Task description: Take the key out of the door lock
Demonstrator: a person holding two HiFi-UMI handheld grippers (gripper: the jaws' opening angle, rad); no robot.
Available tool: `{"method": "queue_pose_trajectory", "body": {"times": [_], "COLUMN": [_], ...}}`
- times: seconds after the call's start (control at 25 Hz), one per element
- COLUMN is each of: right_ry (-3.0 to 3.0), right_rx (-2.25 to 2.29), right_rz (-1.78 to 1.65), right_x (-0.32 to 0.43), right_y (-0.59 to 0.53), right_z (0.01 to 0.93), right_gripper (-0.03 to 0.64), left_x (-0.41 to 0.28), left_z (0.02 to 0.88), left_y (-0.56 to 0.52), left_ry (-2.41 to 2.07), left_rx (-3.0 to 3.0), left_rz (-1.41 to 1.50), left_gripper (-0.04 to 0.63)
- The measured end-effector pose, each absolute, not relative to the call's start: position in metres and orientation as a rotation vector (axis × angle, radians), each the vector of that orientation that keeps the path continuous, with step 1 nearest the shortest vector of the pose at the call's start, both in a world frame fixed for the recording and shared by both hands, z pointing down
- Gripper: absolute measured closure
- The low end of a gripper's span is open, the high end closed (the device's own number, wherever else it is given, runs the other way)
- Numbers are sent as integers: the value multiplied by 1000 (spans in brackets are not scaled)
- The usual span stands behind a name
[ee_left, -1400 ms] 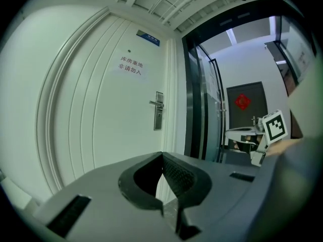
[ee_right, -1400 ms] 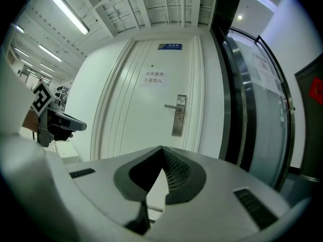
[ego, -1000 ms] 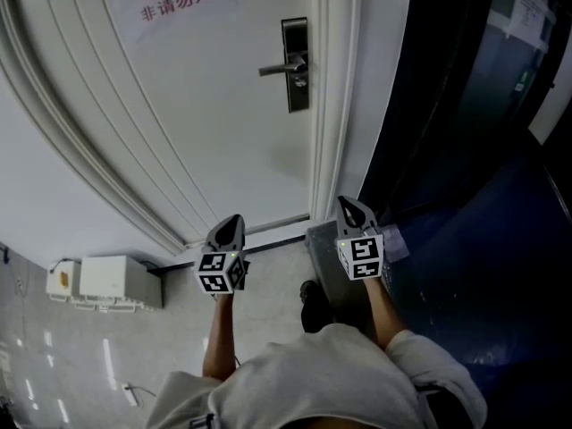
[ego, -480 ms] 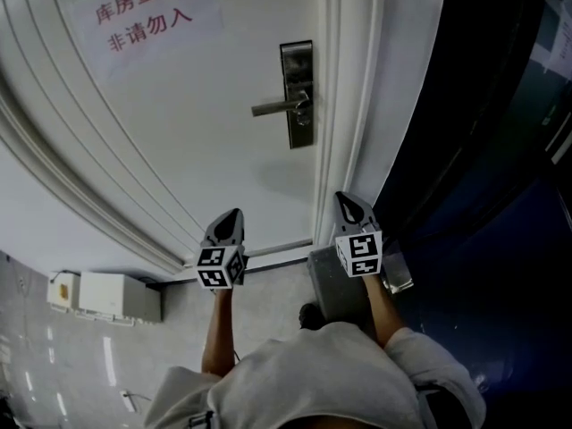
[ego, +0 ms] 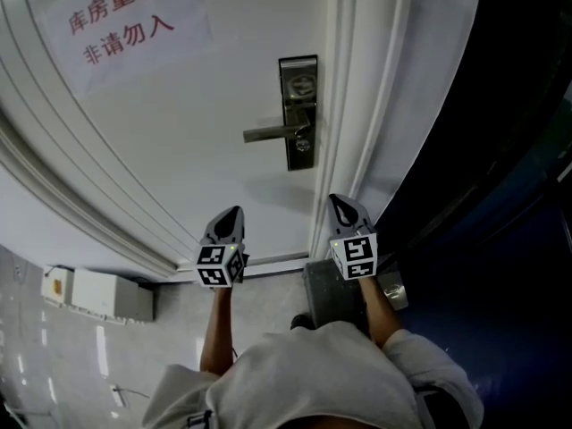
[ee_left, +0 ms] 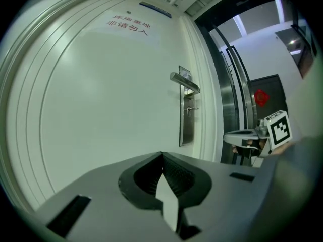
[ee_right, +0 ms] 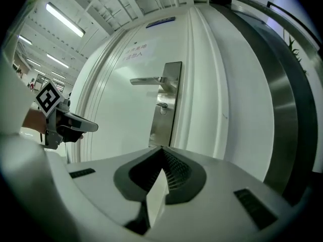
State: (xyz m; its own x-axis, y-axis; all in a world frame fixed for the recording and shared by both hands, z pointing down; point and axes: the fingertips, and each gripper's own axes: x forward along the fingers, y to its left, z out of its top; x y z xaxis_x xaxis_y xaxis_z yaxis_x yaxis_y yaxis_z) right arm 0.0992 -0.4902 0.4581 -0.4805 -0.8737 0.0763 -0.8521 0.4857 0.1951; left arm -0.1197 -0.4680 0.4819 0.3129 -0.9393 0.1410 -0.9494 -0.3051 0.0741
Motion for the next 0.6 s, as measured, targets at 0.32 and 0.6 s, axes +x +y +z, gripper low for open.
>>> {"method": "queue_pose_trajectory", "body": {"times": [0.32,0.6], "right_ry": [-2579,-2570], "right_rx": [1465,1489], "right_rz": [-150,-120], "right_x": [93,90], "right_y": [-507,-514], "right_z": [470,475], "right_gripper": [594,594], "left_x": [-126,-133], "left_z": [491,499], "left_y": [-477,-479], "left_ry": [-1781,-1764], "left_rx": [2388,2378], "left_rz": [149,181], "left_gripper": [577,577]}}
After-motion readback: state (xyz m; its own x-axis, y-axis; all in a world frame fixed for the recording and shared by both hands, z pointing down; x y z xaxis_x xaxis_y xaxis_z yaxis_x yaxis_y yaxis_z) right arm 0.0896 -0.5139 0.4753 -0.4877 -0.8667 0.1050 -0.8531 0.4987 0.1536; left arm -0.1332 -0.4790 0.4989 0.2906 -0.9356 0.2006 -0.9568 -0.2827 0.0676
